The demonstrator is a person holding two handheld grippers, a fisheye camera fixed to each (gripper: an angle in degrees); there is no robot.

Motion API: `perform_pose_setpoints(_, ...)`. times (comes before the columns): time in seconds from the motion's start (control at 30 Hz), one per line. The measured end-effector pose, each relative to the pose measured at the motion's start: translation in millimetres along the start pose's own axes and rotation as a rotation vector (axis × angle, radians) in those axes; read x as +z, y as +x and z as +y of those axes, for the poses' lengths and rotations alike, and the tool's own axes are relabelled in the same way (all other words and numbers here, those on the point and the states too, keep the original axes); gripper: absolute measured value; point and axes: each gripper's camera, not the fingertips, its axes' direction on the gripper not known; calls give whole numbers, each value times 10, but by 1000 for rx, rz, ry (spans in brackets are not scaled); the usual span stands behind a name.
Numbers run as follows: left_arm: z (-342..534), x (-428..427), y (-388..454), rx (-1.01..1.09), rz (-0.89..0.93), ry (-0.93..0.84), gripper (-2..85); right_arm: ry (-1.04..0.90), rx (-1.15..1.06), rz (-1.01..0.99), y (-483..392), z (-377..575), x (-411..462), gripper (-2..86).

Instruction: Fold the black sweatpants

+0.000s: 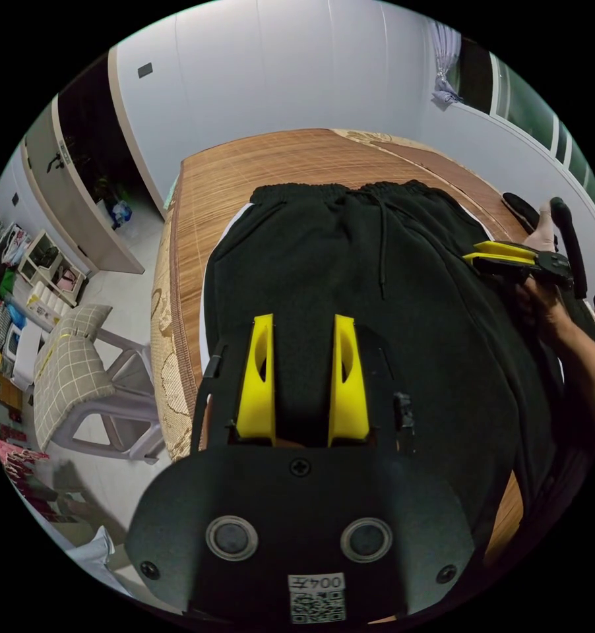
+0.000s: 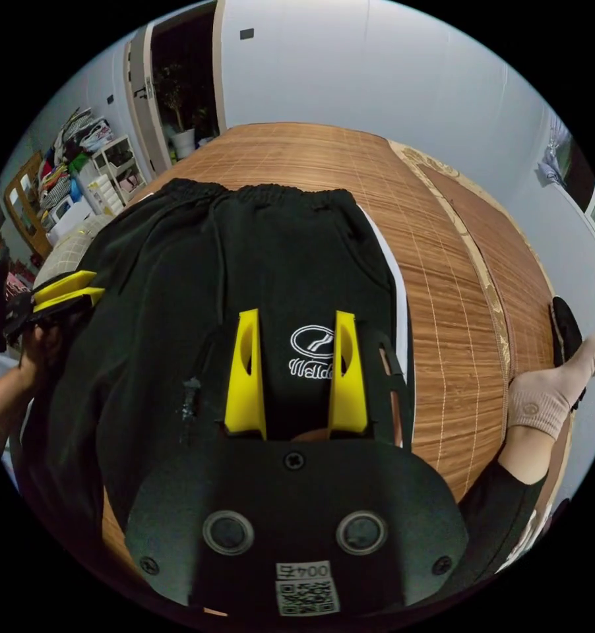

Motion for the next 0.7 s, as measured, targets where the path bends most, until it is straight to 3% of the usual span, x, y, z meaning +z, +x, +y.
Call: perform_pose_setpoints(0.7,-1224,499,-512,-34,4,9,120,18,24,39,195,-1061,410,160)
